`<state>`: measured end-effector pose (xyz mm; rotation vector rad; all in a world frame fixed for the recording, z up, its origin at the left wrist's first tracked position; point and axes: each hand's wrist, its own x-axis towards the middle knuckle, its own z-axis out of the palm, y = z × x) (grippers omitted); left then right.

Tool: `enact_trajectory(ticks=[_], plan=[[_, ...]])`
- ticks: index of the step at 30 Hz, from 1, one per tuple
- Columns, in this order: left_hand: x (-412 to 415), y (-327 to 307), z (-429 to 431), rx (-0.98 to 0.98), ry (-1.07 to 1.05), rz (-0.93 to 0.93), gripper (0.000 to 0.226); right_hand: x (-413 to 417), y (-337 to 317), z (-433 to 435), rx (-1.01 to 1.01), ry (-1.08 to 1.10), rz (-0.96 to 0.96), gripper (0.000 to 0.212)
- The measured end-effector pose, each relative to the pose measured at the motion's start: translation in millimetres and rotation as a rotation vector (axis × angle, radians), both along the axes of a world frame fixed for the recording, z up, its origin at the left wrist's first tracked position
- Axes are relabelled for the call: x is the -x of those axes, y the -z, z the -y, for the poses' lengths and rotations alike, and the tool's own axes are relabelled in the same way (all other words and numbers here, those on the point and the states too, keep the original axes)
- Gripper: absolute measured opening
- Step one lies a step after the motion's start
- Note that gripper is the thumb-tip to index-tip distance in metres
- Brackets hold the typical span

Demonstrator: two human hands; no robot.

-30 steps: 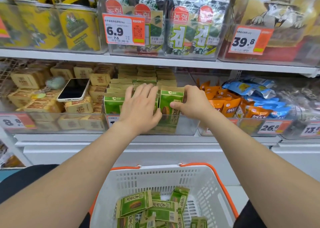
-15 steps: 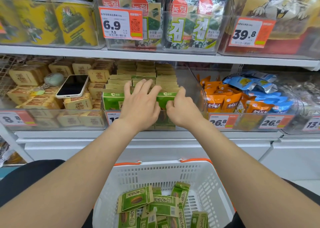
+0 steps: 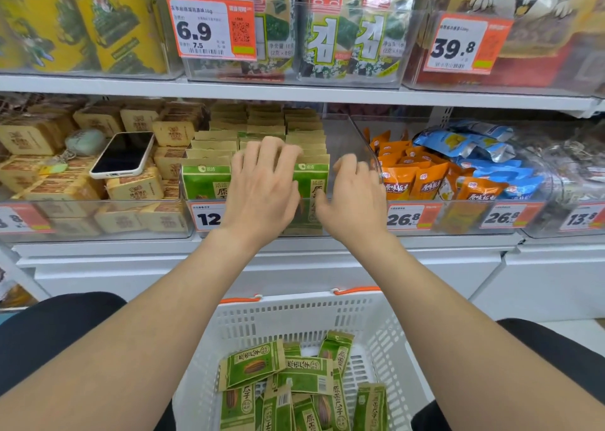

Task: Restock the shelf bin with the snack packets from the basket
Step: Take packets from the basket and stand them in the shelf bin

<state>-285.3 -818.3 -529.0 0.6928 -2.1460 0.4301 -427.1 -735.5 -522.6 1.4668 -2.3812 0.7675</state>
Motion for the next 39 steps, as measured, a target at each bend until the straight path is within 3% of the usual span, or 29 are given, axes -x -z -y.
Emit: enact_trajectory(ticks=[2, 4, 7, 10, 14, 18, 22, 26, 30, 33, 36, 39], plan=[[-2, 6, -3, 0.011, 0.108, 0.012, 0.012, -6, -1, -6, 0.096, -0.003, -0.079, 0.027], [-6, 16, -9, -0.059, 0.142, 0.092, 0.018, -9, -3, -13, 0.003, -0.077, -0.044, 0.015], [-8, 32, -17, -0.354, 0.031, 0.519, 0.03, -15, 5, -27, -0.327, -0.161, -0.04, 0.009], [-2, 63, -18, -0.754, 0.042, 0.938, 0.026, -19, 29, -42, -0.721, -0.231, -0.089, 0.012], [1, 119, -20, -1.007, -0.038, 1.152, 0.028, -24, 70, -56, -1.06, -0.336, -0.124, 0.018], [3, 171, -29, -1.002, -0.073, 1.299, 0.028, -35, 104, -67, -1.179, -0.464, -0.216, 0.008], [-6, 221, -39, -1.037, -0.061, 1.333, 0.057, -42, 117, -69, -1.201, -0.544, -0.168, 0.031], [-11, 253, -51, -1.072, 0.01, 1.359, 0.065, -43, 125, -61, -1.151, -0.57, -0.178, 0.028], [-10, 283, -55, -0.921, 0.065, 1.468, 0.084, -44, 134, -53, -1.178, -0.567, -0.169, 0.029], [-9, 296, -53, -0.794, 0.019, 1.551, 0.063, -44, 141, -46, -1.174, -0.585, -0.2, 0.027], [-6, 294, -50, -0.689, 0.028, 1.457, 0.027, -42, 145, -41, -1.17, -0.59, -0.205, 0.026], [-4, 290, -44, -0.655, 0.087, 1.344, 0.017, -38, 148, -40, -1.225, -0.537, -0.187, 0.032]])
